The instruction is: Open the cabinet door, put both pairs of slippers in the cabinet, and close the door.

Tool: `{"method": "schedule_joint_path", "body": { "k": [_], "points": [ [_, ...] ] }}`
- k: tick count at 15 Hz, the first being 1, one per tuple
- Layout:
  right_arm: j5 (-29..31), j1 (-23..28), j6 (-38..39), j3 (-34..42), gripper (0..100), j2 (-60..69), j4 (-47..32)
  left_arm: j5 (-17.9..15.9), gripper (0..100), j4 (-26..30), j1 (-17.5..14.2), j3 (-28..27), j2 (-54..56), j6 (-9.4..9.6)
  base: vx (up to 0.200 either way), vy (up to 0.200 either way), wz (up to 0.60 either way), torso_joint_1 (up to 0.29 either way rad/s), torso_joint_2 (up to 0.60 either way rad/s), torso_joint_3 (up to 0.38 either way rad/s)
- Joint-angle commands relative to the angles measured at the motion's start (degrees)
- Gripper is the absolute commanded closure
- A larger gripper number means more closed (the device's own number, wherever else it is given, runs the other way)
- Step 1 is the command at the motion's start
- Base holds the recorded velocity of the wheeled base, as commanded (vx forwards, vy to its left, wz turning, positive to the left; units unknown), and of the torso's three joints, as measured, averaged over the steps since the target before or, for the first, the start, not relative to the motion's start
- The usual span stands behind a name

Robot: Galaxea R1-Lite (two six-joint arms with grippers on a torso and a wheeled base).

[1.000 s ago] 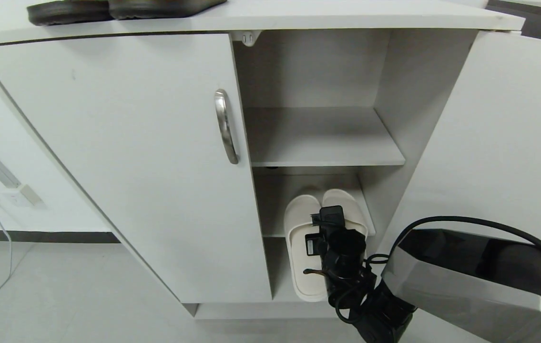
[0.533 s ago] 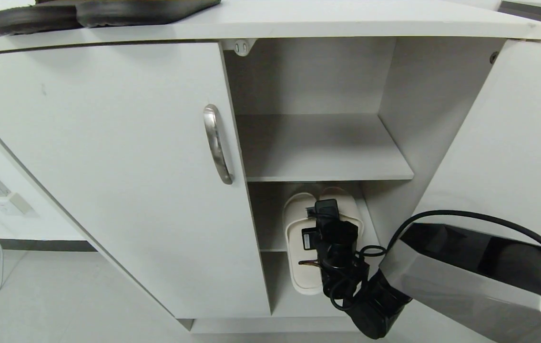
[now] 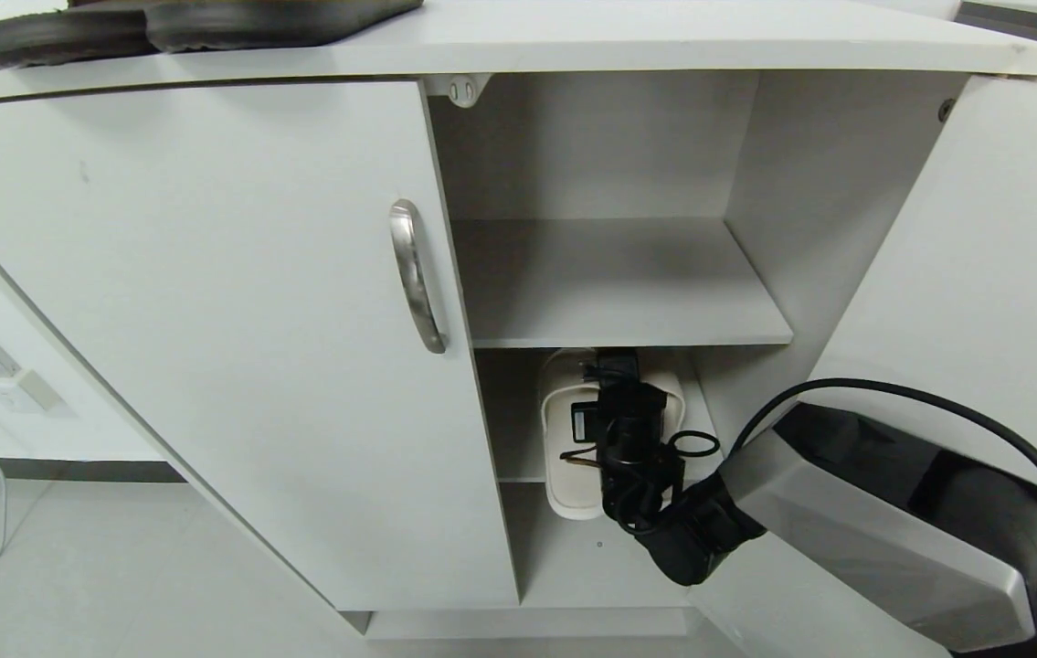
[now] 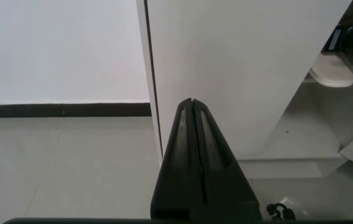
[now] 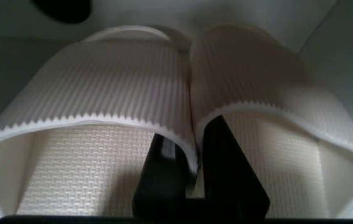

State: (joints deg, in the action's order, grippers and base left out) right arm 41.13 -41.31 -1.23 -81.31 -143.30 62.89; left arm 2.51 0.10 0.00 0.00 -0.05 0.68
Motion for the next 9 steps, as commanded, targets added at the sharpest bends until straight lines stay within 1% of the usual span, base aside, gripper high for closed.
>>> {"method": "schedule_joint_path", "body": {
  "k": [1, 2, 9],
  "points": [
    [-0.61, 0.97, -0.09, -2.80, 100, -1.81, -1.02, 0.04, 100, -0.01, 0.00, 0.00, -0.04, 0.02, 0.000, 0.000, 0.00, 0.000, 0.00, 0.000],
    [-2.02, 1.41, -0.09, -4.21, 100, -2.42, -1.81, 0.04, 100, -0.01, 0.00, 0.00, -0.04, 0.02, 0.000, 0.000, 0.00, 0.000, 0.00, 0.000],
    [-2.20, 3.87, 0.00, -11.59, 100, -5.85, -6.29, -0.05, 100, -0.01, 0.00, 0.00, -0.04, 0.02, 0.000, 0.000, 0.00, 0.000, 0.00, 0.000]
  ]
}}
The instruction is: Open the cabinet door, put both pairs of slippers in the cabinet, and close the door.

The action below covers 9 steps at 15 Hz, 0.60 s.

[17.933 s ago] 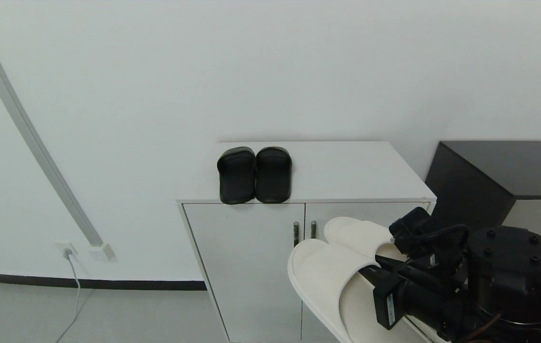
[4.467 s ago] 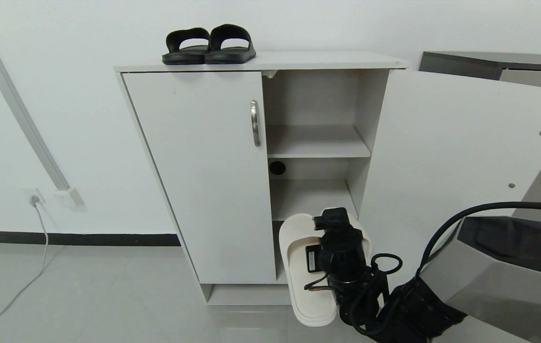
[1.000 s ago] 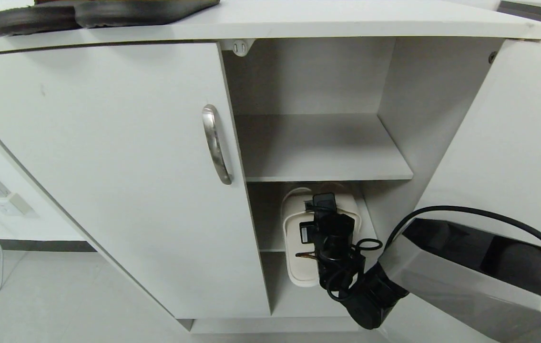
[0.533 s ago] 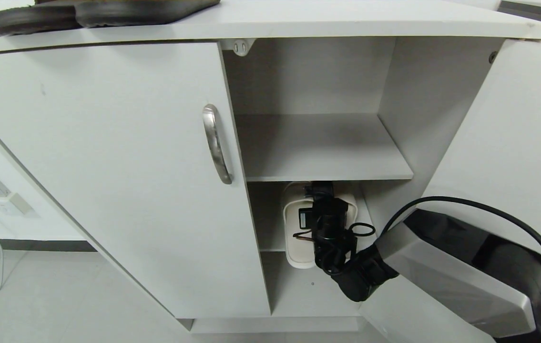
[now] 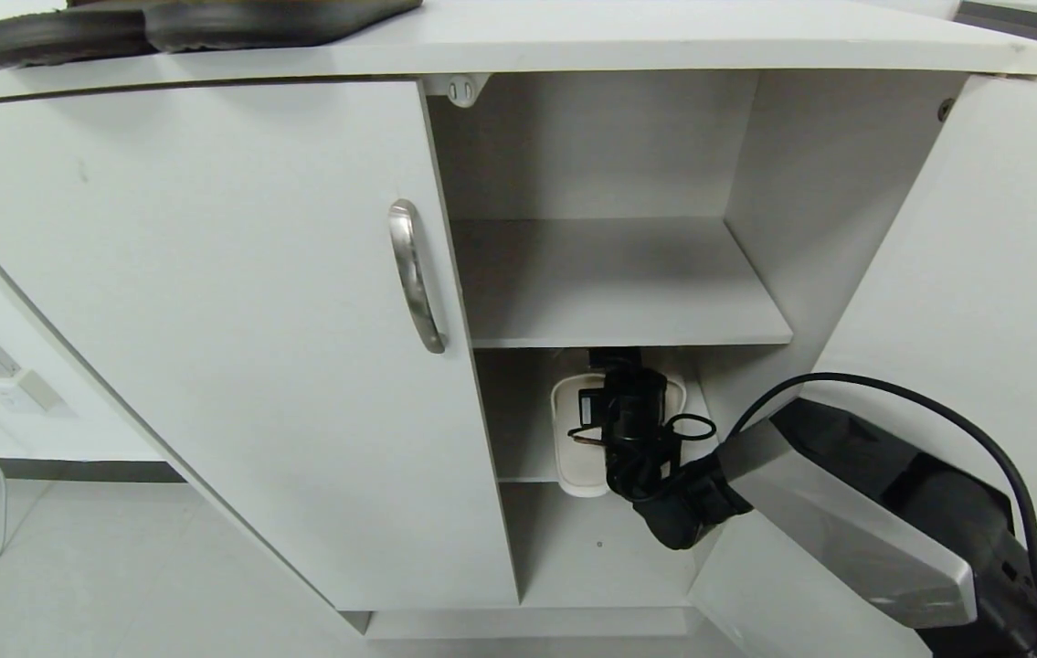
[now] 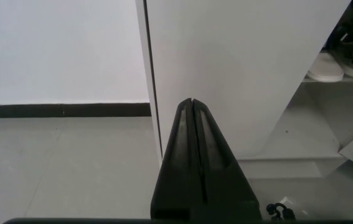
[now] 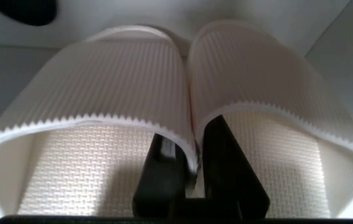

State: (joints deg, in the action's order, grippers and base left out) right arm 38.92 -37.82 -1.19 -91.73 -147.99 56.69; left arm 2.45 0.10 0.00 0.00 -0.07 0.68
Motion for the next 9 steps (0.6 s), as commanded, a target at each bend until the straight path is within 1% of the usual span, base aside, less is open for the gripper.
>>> {"method": "schedule_joint_path", "body": {
  "k": [1, 7, 8, 9],
  "points": [
    [0.01, 0.64, -0.04, -1.52, 100, -1.42, -0.35, 0.01, 100, -0.01, 0.00, 0.00, -0.01, 0.02, 0.000, 0.000, 0.00, 0.000, 0.00, 0.000],
    [-0.08, 0.73, 0.05, -1.87, 100, -2.21, -1.40, 0.01, 100, -0.01, 0.00, 0.00, -0.10, 0.02, 0.000, 0.000, 0.00, 0.000, 0.00, 0.000],
    [0.01, 0.73, 0.14, -1.17, 0, -1.95, -1.32, 0.01, 100, -0.01, 0.00, 0.00, -0.10, 0.02, 0.000, 0.000, 0.00, 0.000, 0.00, 0.000],
    [0.01, 0.64, 0.14, 0.59, 0, -1.51, -1.14, 0.01, 100, -0.01, 0.00, 0.00, -0.01, 0.02, 0.000, 0.000, 0.00, 0.000, 0.00, 0.000]
  ]
}}
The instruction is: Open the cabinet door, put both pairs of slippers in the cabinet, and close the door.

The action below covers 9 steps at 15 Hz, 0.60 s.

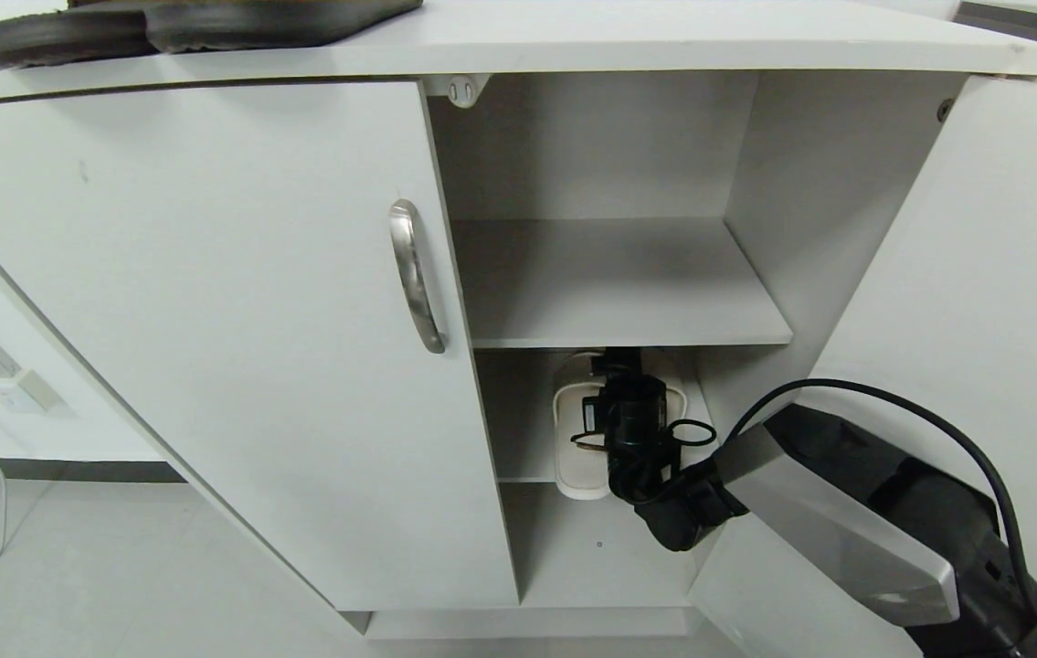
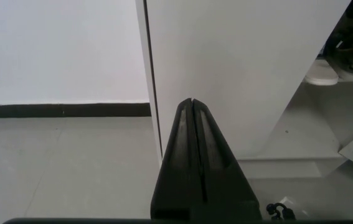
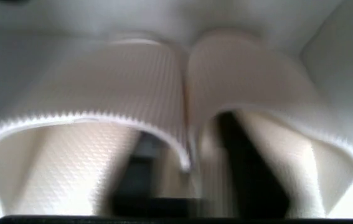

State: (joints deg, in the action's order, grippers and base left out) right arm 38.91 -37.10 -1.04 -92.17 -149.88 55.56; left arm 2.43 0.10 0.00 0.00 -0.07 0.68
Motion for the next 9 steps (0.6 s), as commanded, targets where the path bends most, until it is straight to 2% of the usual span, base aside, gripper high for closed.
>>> {"method": "schedule_joint_path", "body": {
  "k": [1, 4, 9],
  "points": [
    [0.02, -0.08, 0.07, 3.49, 0, 1.79, 1.04, 0.04, 100, -0.01, 0.00, 0.00, -0.01, 0.02, 0.000, 0.000, 0.00, 0.000, 0.00, 0.000],
    [0.02, -2.02, 0.33, 17.03, 0, 9.08, 8.95, 0.04, 100, -0.01, 0.00, 0.00, -0.10, 0.02, 0.000, 0.000, 0.00, 0.000, 0.00, 0.000],
    [0.46, -7.99, 0.33, 37.94, 0, 16.99, 21.95, 0.12, 100, -0.01, 0.00, 0.00, -0.01, 0.11, 0.000, 0.000, 0.00, 0.000, 0.00, 0.000]
  ]
}}
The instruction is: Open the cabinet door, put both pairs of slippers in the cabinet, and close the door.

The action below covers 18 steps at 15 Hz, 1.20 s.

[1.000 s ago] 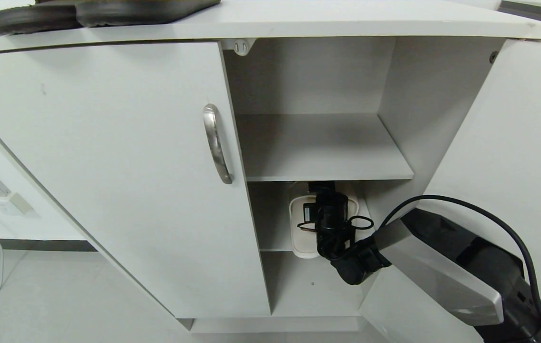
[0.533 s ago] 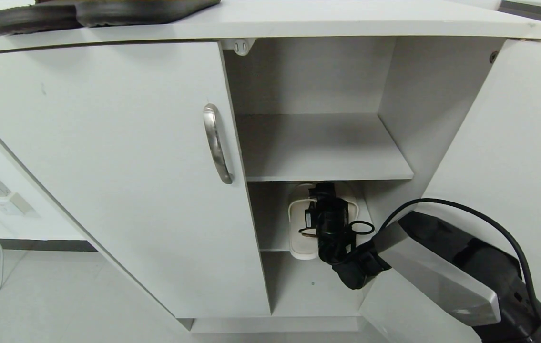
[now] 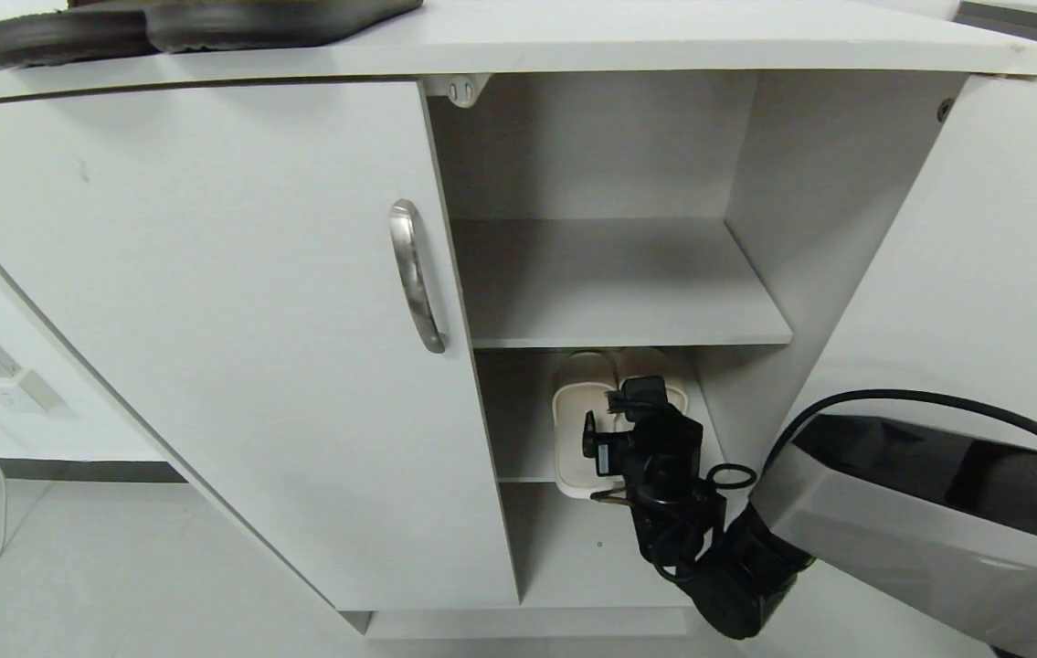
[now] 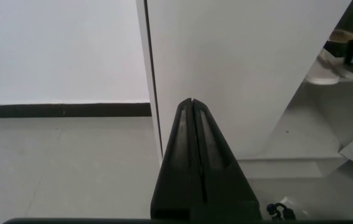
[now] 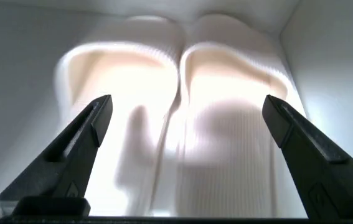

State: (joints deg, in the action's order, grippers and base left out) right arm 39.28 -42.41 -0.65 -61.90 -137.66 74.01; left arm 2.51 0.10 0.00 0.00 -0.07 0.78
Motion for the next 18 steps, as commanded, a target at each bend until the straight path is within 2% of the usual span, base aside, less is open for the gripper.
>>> {"method": "schedule_joint_path", "body": {
  "k": [1, 3, 4, 5, 12, 14, 15, 18],
  "points": [
    [0.10, -3.56, -0.14, 11.54, 0, 5.64, 6.32, 0.04, 100, -0.01, 0.00, 0.00, -0.01, 0.10, 0.000, 0.000, 0.00, 0.000, 0.00, 0.000],
    [0.01, -4.35, -0.76, 16.02, 0, 5.91, 11.77, 0.04, 100, -0.01, 0.00, 0.00, -0.01, 0.19, 0.000, 0.000, 0.00, 0.000, 0.00, 0.000],
    [0.01, -4.35, -1.55, 15.85, 0, 6.08, 12.21, -0.05, 100, -0.01, 0.00, 0.00, -0.01, 0.27, 0.000, 0.000, 0.00, 0.000, 0.00, 0.000],
    [-0.08, -4.35, -1.99, 15.76, 0, 6.35, 12.12, -0.14, 100, -0.01, 0.00, 0.00, -0.01, 0.71, -0.200, 0.000, 0.00, -0.002, 0.01, 0.002],
    [-0.34, -5.58, -1.99, 16.82, 0, 5.91, 12.12, -0.49, 100, -0.01, 0.00, 0.00, -0.01, 0.45, -0.200, 0.000, 0.00, 0.004, 0.00, 0.001],
    [-0.25, -6.19, -1.90, 16.82, 0, 6.17, 12.39, -0.40, 100, -0.01, 0.00, 0.00, -0.01, 0.80, 0.000, 0.000, 0.00, 0.000, 0.00, 0.000],
    [-0.17, -6.54, -1.90, 16.82, 0, 6.26, 12.39, -0.49, 100, -0.01, 0.00, 0.00, -0.01, 0.27, 0.000, 0.000, 0.00, 0.000, 0.00, 0.000],
    [-0.08, -6.63, -1.81, 17.26, 0, 6.17, 12.39, -0.58, 100, -0.01, 0.00, 0.00, -0.01, 0.27, 0.000, 0.000, 0.00, 0.000, 0.00, 0.000]
  ]
}}
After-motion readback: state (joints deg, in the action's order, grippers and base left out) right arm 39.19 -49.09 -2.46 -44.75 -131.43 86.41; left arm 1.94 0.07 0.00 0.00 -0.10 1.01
